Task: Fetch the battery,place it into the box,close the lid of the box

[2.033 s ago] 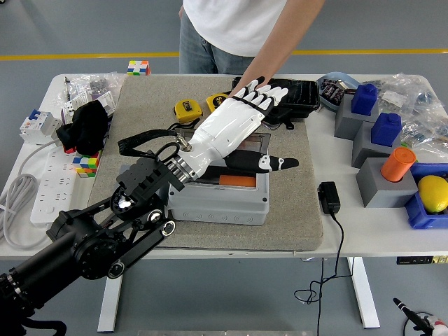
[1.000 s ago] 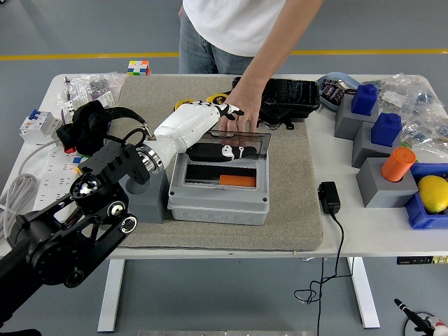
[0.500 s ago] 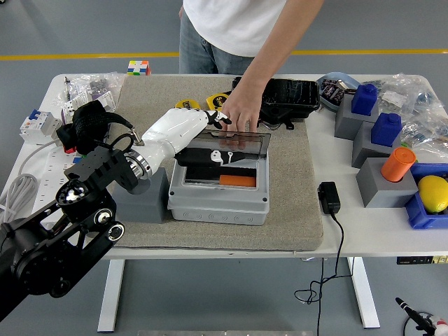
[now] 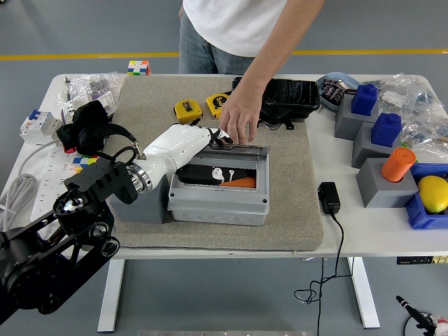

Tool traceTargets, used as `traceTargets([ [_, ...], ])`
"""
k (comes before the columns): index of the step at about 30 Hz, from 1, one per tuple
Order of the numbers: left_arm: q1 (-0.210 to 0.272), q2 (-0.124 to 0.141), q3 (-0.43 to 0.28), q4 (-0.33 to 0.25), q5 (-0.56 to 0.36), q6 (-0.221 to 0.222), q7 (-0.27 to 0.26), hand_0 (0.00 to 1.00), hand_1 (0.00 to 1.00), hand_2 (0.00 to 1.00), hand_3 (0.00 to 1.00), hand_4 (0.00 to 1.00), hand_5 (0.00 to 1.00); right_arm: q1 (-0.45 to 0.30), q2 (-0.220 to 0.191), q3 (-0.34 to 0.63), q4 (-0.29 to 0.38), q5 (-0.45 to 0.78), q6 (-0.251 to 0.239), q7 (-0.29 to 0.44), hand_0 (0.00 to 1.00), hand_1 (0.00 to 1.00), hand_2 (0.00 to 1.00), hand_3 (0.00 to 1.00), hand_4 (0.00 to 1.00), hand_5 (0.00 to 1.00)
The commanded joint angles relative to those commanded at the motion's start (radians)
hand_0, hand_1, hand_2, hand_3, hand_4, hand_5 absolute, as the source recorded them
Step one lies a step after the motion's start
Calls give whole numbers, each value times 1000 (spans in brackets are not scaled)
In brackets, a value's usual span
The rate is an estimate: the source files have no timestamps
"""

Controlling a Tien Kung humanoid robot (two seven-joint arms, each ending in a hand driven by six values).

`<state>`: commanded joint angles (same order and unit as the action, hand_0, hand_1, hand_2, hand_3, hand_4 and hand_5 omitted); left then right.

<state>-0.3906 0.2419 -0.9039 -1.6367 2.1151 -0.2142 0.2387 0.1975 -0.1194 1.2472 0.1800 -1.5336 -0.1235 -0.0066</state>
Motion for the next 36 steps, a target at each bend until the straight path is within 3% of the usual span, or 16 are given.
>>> traceTargets([
  [7, 20, 23, 34, -36, -39, -68, 36, 718, 740, 724, 751, 998, 998, -2, 0, 10, 0, -9, 0, -2, 883, 862, 835, 883, 998, 998],
  [24, 24, 13, 42, -22, -47, -113, 62, 728, 754, 736, 759, 998, 998, -4, 1, 14, 0, -10, -1, -1, 883, 863, 835, 883, 998, 998],
  [26, 26, 12, 41, -19, -41, -87, 42, 728, 754, 736, 759, 998, 998, -3, 2, 10, 0, -6, -1, 0, 883, 863, 835, 883, 998, 998],
  [31, 23, 2, -6, -28, -10, 29, -40, 734, 764, 741, 760, 998, 998, -4, 3, 14, 0, -10, 0, -1, 883, 863, 835, 883, 998, 998],
  [36, 26, -2, -46, -32, 2, 53, -57, 729, 764, 737, 756, 998, 998, -9, 6, 16, 0, -10, 0, -1, 883, 863, 835, 883, 998, 998],
])
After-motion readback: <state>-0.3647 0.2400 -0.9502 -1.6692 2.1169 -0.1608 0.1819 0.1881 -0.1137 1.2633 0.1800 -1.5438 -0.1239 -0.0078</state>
